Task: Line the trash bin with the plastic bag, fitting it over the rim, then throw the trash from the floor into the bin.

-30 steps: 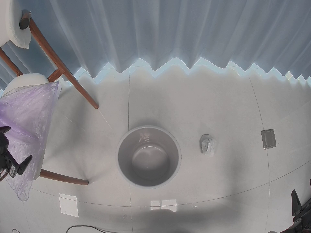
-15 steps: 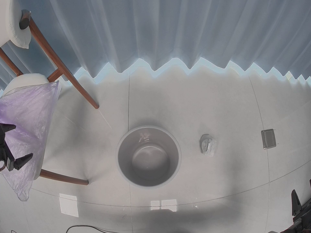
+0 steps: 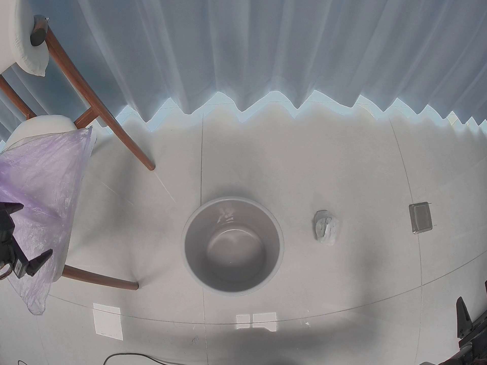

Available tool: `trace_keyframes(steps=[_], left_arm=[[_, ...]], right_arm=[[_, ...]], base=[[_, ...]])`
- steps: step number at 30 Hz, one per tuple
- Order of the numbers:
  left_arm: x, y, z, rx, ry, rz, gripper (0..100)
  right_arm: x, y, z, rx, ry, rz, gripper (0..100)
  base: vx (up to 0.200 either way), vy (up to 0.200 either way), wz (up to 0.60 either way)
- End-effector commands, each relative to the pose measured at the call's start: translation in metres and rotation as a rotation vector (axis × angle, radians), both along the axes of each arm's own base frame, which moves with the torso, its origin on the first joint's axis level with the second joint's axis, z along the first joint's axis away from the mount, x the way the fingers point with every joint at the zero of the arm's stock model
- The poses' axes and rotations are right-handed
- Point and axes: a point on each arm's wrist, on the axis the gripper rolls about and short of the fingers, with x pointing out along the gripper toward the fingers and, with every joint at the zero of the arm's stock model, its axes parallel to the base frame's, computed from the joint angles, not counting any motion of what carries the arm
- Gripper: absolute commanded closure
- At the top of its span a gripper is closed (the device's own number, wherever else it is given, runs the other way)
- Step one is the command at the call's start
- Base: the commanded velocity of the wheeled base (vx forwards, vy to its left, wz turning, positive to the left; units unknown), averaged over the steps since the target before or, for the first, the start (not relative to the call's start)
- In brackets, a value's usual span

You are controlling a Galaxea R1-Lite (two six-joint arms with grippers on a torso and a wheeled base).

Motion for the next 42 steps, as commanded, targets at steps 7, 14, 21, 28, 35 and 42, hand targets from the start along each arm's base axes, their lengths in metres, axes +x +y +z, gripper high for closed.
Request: trace_keyframes(steps=[7, 14, 21, 28, 35, 42], left_arm=[[0.045, -0.013, -0.017, 0.068, 0.024, -0.078, 0], [0.047, -0.027, -0.021, 0.106, 0.047, -0.082, 0], [0.055, -0.025, -0.027, 0.123, 0.076, -0.043, 0], [0.066, -0.022, -0.021, 0.116, 0.007, -0.003, 0], [0.066, -0.019, -0.023, 0.114, 0.016, 0.059, 0], [0.067, -0.019, -0.025, 0.097, 0.025, 0.074, 100]], right_arm=[[0.0, 0.0, -0.005, 0.0, 0.002, 0.0, 0], [0.0, 0.0, -0.005, 0.0, 0.002, 0.0, 0], [0.0, 0.0, -0.005, 0.0, 0.002, 0.0, 0], [0.0, 0.0, -0.005, 0.0, 0.002, 0.0, 0], [0.0, 0.0, -0.005, 0.0, 0.002, 0.0, 0], [0.0, 0.0, -0.005, 0.0, 0.002, 0.0, 0]], base=[[0.0, 0.0, 0.0], [0.0, 0.0, 0.0], [0.0, 0.0, 0.0], [0.0, 0.0, 0.0], [0.0, 0.0, 0.0], [0.0, 0.0, 0.0]])
